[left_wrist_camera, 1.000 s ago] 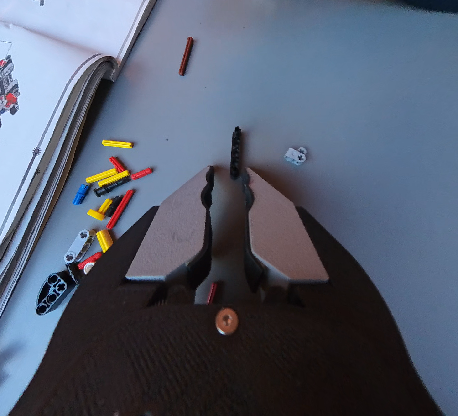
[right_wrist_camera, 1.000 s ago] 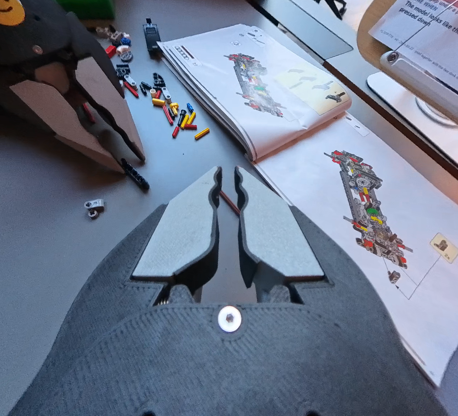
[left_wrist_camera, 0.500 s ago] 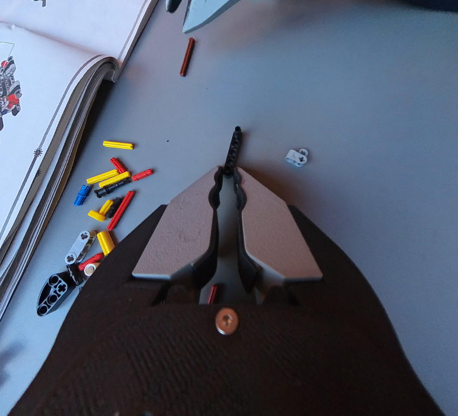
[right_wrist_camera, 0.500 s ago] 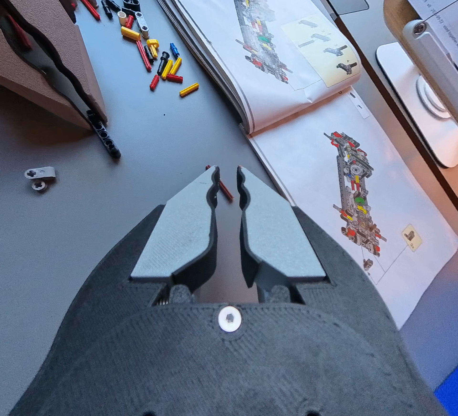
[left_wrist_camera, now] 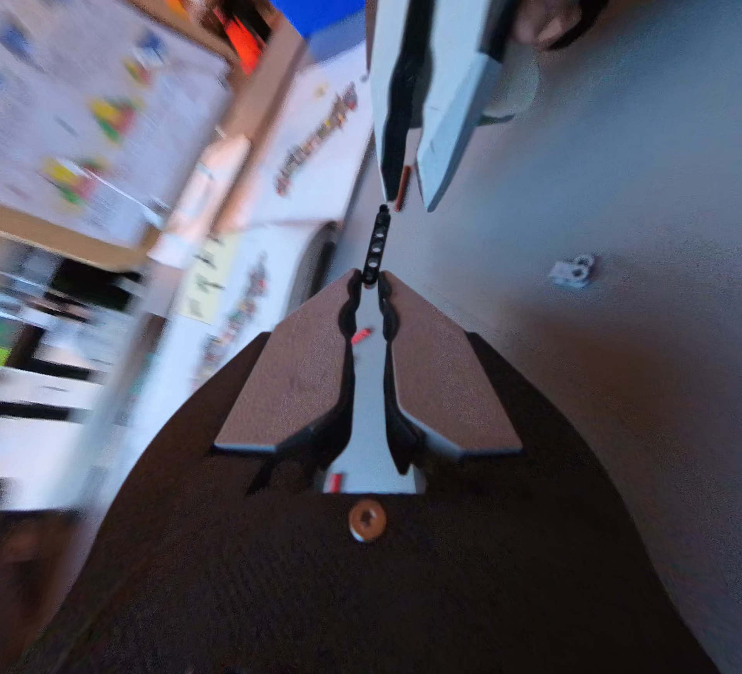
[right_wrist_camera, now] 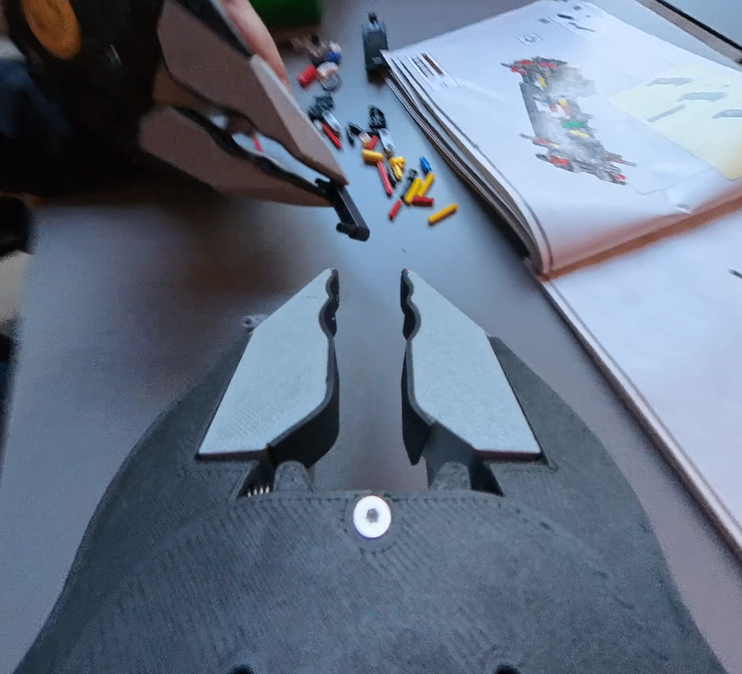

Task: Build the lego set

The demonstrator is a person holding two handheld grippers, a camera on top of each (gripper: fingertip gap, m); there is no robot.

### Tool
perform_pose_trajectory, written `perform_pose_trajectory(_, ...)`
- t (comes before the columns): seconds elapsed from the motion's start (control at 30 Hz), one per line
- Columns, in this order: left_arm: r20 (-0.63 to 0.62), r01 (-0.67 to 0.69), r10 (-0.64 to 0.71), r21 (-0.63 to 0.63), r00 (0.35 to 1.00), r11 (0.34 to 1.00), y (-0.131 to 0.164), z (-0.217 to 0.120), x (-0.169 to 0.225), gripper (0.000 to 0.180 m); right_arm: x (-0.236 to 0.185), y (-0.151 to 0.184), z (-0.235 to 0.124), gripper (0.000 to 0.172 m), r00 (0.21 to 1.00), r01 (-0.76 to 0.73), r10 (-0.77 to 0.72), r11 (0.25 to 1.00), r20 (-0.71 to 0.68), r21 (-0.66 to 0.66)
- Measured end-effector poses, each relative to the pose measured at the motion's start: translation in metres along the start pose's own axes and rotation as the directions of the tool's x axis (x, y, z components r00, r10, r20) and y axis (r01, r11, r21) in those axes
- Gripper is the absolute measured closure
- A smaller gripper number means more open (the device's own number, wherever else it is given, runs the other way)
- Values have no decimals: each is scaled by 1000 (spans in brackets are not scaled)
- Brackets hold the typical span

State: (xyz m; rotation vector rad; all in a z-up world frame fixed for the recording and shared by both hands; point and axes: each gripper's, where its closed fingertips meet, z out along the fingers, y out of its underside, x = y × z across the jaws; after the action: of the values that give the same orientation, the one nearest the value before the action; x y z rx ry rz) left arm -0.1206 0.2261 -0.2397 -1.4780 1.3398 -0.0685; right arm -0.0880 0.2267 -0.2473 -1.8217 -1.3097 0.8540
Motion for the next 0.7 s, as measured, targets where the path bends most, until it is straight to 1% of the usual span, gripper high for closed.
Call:
perform_pose_trajectory(0.03, 73, -140, 138, 23, 988, 990, -8, -4, -3, 175, -5, -7, -3, 141, 998, -38, 36, 998, 56, 43)
perform_pose_trajectory(0.07, 138, -261, 255, 32, 957, 965, -15, -8, -4, 175, -10, -13, -6, 139, 992, -76, 66, 994, 111, 84)
perform_pose_trajectory(0.1, 193, -353, 342, 24, 920, 935, -21, -11, -4, 175, -13, -20, -10, 136, 984, -107, 87, 987, 158, 121)
perform_pose_trajectory(0.17, 269, -452, 437, -8, 858, 892, -30, -14, -6, 175, -19, -28, -17, 137, 973, -118, 79, 978, 219, 172)
perform_pose_trajectory(0.2, 288, -480, 464, -16, 838, 877, -32, -15, -6, 175, -23, -31, -21, 138, 972, -93, 47, 977, 230, 194)
perform_pose_trajectory(0.27, 321, -523, 505, -35, 801, 851, -35, -16, -6, 175, -28, -34, -23, 139, 978, -22, -23, 978, 208, 209)
perform_pose_trajectory(0.37, 369, -566, 541, -49, 756, 823, -43, -20, -8, 176, -30, -28, -15, 141, 985, 45, -72, 985, 159, 168)
perform_pose_trajectory(0.43, 373, -583, 558, -54, 742, 811, -46, -19, -6, 176, -32, -27, -12, 148, 986, 68, -90, 985, 141, 159)
perform_pose_trajectory(0.47, 377, -588, 566, -67, 734, 806, -45, -19, -6, 176, -32, -28, -13, 157, 987, 90, -110, 982, 117, 166)
perform_pose_trajectory(0.57, 403, -598, 568, -62, 717, 799, -49, -22, -6, 176, -34, -37, -19, 158, 985, 117, -141, 968, 98, 224)
perform_pose_trajectory(0.6, 405, -594, 564, -61, 719, 802, -50, -23, -6, 176, -34, -37, -19, 158, 986, 109, -135, 967, 101, 228)
perform_pose_trajectory(0.63, 394, -580, 550, -52, 736, 813, -49, -22, -5, 176, -32, -35, -19, 156, 987, 104, -128, 970, 96, 222)
perform_pose_trajectory(0.7, 314, -516, 496, -23, 809, 856, -42, -16, 2, 175, -22, -26, -15, 149, 991, 115, -125, 980, 47, 164)
